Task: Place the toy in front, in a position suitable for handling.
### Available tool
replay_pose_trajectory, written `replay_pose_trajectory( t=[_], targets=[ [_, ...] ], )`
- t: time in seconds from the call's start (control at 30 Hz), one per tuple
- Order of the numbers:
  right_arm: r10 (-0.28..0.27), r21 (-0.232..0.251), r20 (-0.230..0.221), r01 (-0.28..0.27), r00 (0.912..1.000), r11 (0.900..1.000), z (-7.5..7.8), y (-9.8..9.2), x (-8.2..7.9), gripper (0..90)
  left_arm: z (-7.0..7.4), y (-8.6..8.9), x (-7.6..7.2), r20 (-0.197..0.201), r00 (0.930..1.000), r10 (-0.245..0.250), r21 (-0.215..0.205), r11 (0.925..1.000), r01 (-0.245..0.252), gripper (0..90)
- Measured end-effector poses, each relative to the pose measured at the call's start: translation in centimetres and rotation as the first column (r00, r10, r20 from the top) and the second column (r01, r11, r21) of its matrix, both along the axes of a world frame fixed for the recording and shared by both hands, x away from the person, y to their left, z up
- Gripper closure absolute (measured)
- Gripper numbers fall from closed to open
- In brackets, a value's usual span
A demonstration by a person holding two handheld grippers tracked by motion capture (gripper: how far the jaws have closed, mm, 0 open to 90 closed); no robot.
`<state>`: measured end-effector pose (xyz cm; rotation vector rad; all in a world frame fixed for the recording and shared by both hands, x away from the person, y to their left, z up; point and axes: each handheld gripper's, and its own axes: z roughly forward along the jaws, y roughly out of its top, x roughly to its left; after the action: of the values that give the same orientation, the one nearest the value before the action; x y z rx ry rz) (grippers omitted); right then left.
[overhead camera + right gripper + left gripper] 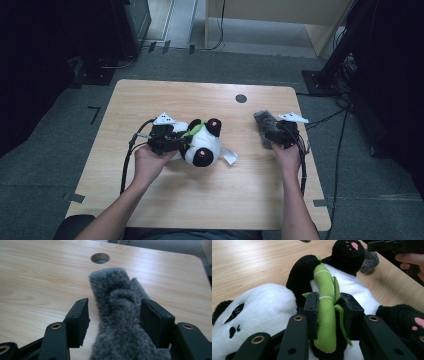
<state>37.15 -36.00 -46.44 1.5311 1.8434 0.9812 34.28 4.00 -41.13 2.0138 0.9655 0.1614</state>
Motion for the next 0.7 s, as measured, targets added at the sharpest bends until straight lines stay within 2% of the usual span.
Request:
replay_pose_trajectory(
  t=[0.07,0.13,0.27,0.33,0.43,0.6,0.7],
  targets=[
    [-0.009,-0.017,0.003,0.009,1.0,1.0,-0.2,-0.2,0.4,41.7,-0.2,-0.2,-0.3,0.0,1.0,-0.006,0.003,1.0,0.006,69.0],
    [-0.015,-0.004,-0.004,0.015,0.9999,1.0,-0.5,-0.5,0.8,42.9,-0.5,-0.4,-0.5,-0.005,0.9999,-0.01,-0.003,0.9999,0.01,68.9],
    [-0.022,-0.019,-0.037,0.022,0.9991,1.0,-1.4,-0.7,1.5,44.5,-1.2,-0.9,-0.6,-0.006,0.9997,-0.024,0.01,0.9997,0.024,68.4],
    [-0.023,-0.025,-0.053,0.022,0.9983,0.999,-1.8,-0.9,1.7,45.5,-1.3,-1.0,-0.7,0.006,0.9997,-0.023,0.009,0.9997,0.023,68.0],
    [-0.026,-0.027,-0.073,0.024,0.997,0.999,-2.5,-1.2,2.1,48.5,-1.3,-0.8,-0.6,0.003,0.9998,-0.022,0.001,0.9998,0.022,66.4],
    [-0.03,-0.023,-0.099,0.028,0.9946,0.999,-3.2,-1.4,2.7,52.9,-1.4,-0.9,-0.6,0.028,0.9993,-0.027,0.013,0.9996,0.026,62.6],
    [-0.021,-0.035,-0.117,0.017,0.9929,0.999,-3.7,-1.4,3.0,59.8,-1.5,-1.0,-0.6,0.042,0.9987,-0.027,0.017,0.9995,0.026,60.5]
  ],
)
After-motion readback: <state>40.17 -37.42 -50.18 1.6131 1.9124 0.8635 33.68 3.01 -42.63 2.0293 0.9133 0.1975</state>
